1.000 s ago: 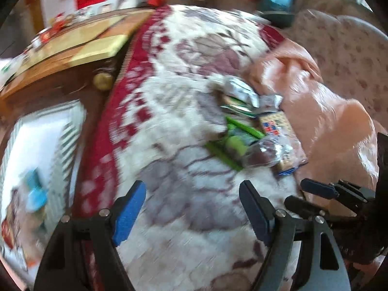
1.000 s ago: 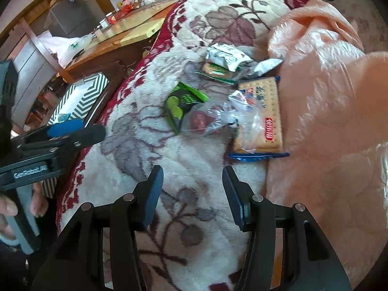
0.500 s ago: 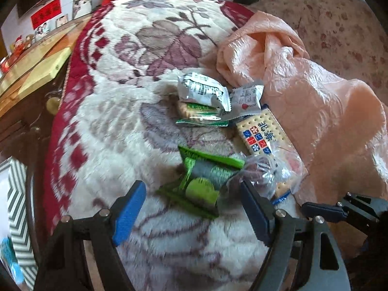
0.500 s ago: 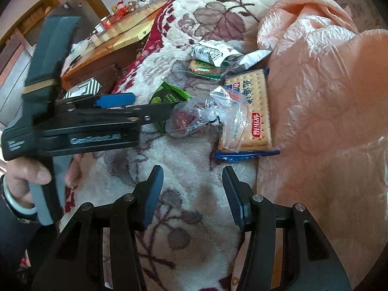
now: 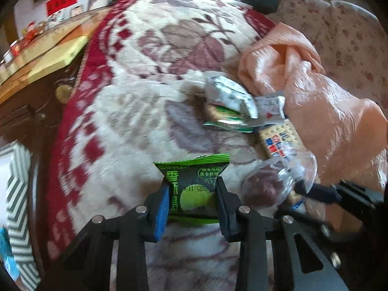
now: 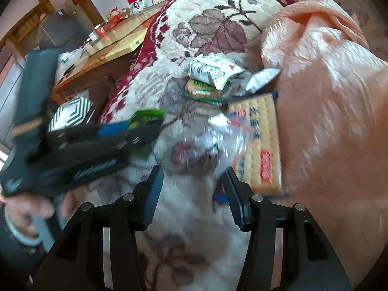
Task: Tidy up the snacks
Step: 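Grasp the green cracker pack with the left tool while the right tool grasps the clear date bag, then carry the green pack in the left tool while the right tool carries the date bag to the tray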
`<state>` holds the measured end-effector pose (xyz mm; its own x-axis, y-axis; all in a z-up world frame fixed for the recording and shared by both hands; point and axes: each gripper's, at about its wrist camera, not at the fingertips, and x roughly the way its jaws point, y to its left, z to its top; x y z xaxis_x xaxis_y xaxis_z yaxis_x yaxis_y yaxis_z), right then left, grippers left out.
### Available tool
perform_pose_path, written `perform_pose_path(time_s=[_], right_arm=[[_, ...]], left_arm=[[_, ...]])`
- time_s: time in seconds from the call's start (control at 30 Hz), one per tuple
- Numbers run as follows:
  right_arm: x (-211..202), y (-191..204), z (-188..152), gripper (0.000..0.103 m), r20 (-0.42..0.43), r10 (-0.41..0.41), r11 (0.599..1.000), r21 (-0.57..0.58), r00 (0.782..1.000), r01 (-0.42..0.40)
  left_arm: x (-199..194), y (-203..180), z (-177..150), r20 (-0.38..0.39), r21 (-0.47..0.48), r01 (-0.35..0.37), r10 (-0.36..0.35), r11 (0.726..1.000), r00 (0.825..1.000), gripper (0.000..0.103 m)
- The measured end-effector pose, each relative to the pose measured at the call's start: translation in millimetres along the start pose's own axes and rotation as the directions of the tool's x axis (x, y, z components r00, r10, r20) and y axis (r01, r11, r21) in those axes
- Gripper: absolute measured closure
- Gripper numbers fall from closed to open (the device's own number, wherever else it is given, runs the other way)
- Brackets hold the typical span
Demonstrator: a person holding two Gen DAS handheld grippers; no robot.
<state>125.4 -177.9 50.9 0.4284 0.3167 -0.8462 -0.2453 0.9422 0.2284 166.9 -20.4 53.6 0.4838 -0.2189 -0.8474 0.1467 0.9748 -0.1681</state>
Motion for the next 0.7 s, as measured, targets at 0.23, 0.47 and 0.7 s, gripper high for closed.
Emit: perform_pose_path(time_s=[0.23,0.47,0.7], right_arm=[[41,0,17,0.059,-0.032,0.078,0.997,0.013,0.996,-0.078],[25,25,7,0.069,-0.029,0.111,0.989,-0.091,0.993,-0.113],[3,53,-5,0.069,-0.021,0.119,0.981,-0.150,0.993,-0.121]], left_arm=[[-17,31,-21,-0.002,-0.094,-0.023,0.023,0.995,1.000,0.066],[-37,39,-44,0.024,-0.133,-0.050,0.053,0.990,0.998,0.066],[-69,46,-67,0.061,-0.151,-0.086,0.096,0.985,0.993,0.066]])
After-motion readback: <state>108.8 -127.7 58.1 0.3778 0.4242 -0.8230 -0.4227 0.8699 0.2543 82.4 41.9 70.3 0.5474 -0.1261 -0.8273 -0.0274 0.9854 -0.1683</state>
